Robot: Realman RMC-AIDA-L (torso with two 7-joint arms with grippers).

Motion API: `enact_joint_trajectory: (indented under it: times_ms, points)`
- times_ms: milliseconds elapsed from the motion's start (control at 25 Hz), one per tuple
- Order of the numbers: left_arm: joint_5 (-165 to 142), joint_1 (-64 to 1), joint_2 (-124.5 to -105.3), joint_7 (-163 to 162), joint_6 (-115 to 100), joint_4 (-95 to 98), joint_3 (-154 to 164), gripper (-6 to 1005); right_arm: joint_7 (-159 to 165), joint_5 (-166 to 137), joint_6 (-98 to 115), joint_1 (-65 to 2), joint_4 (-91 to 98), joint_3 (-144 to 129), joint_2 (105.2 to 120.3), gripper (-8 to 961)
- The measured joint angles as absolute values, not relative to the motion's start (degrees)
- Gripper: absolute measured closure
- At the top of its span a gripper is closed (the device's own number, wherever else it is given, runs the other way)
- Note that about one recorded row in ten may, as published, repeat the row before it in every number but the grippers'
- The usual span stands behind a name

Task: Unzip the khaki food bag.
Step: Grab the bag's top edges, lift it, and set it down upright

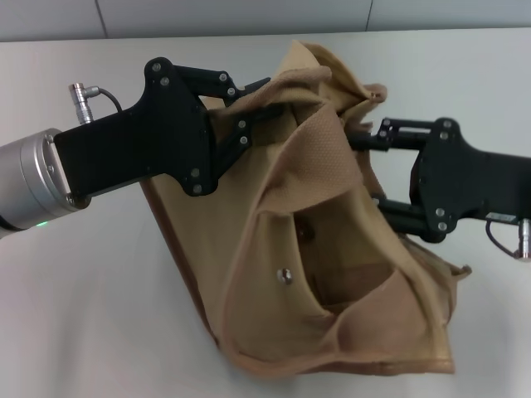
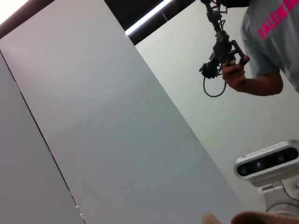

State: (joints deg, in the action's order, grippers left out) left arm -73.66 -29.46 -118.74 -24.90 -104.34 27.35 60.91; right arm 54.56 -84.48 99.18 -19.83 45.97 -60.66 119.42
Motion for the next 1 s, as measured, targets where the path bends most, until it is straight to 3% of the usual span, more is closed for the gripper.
enact_joint_trajectory:
  times_ms: [560,1000]
  points:
    - [-73.66,-29.53,-118.81,-24.9,-104.41,27.33,60.91,917,51.1,-83.05,94.16,-21.37,46.16,-65.21,119.6,364]
    - [-73.66,-29.54,-118.85,-25.1,-104.71,27.33,60.92,916,34.91,-75.56,99.48,-19.28,37.9,-65.98,119.66,508]
